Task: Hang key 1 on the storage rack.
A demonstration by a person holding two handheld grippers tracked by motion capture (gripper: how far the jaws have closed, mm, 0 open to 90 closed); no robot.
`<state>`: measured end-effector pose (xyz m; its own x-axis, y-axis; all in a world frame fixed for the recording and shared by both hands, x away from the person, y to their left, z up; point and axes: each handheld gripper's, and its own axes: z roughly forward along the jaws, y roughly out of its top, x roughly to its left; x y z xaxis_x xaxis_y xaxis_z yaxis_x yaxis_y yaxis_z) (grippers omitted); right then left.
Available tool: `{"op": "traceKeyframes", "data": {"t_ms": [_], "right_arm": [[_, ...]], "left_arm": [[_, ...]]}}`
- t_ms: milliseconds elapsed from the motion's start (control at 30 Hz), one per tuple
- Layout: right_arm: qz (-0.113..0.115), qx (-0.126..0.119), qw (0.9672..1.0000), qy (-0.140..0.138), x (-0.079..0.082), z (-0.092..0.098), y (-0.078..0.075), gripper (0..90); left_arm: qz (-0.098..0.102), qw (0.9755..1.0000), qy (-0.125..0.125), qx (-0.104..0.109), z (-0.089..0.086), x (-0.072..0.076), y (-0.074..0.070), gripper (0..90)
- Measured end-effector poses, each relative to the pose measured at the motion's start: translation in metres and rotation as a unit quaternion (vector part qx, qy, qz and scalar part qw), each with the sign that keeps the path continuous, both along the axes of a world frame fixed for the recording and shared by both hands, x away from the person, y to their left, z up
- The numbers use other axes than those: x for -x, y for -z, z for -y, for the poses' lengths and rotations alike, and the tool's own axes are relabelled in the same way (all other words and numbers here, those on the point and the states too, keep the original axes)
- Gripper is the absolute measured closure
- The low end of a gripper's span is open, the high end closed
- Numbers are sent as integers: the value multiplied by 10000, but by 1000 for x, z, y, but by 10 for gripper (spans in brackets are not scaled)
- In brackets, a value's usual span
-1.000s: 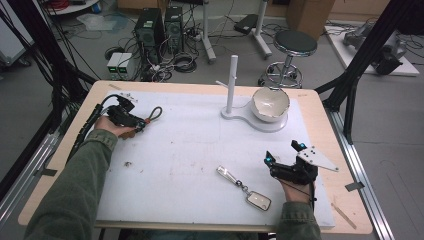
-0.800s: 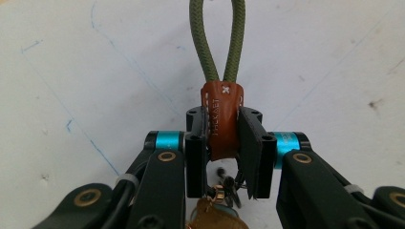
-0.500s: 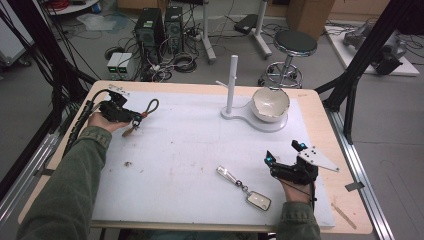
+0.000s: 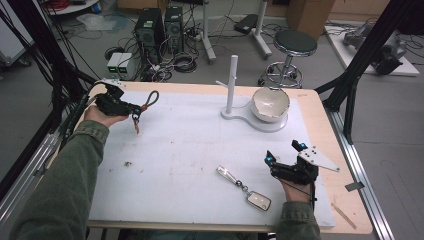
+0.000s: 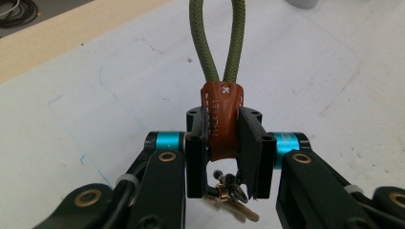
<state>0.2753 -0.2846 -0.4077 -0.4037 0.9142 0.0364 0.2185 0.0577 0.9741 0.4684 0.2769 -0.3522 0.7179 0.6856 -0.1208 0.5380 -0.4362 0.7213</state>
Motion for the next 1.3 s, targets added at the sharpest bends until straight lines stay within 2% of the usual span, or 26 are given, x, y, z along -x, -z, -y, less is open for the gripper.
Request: {"op": "traceKeyframes", "data": {"t_ms": [267,333,467,533,733,833,1000,1200,1267,1300], "right_arm": [[-20,0,10000,-5,-1,-1,1,15],[-21,5,10000,-2,-1,-1,1,15],[-18,4,10000,5,-1,-1,1,15],[-24,-2,10000,1,-1,-1,1,15],[-37,10,10000,0,-1,-1,1,15],[-42,28,10000,1,-1,-1,1,15],[-66,15,10000,-5,-2,-1,1,15],[-41,12,10000,-4,-2,0,1,15],[-34,12,10000,-10,-2,0,1,15],[-30,24,10000,-20,-2,0,1,15]], "left_arm": [[64,9997,-95,197,-4,5,-11,736],[63,9995,-57,288,-2,7,-14,736],[90,9996,47,256,4,7,-19,736],[102,9992,69,383,5,7,-23,736],[141,9993,160,322,14,6,-33,736],[163,9987,235,414,22,6,-38,736],[150,9986,302,397,29,4,-43,736],[208,9979,411,444,40,2,-51,736],[175,9976,401,530,42,1,-51,736],[197,9978,394,496,43,1,-51,736]]}}
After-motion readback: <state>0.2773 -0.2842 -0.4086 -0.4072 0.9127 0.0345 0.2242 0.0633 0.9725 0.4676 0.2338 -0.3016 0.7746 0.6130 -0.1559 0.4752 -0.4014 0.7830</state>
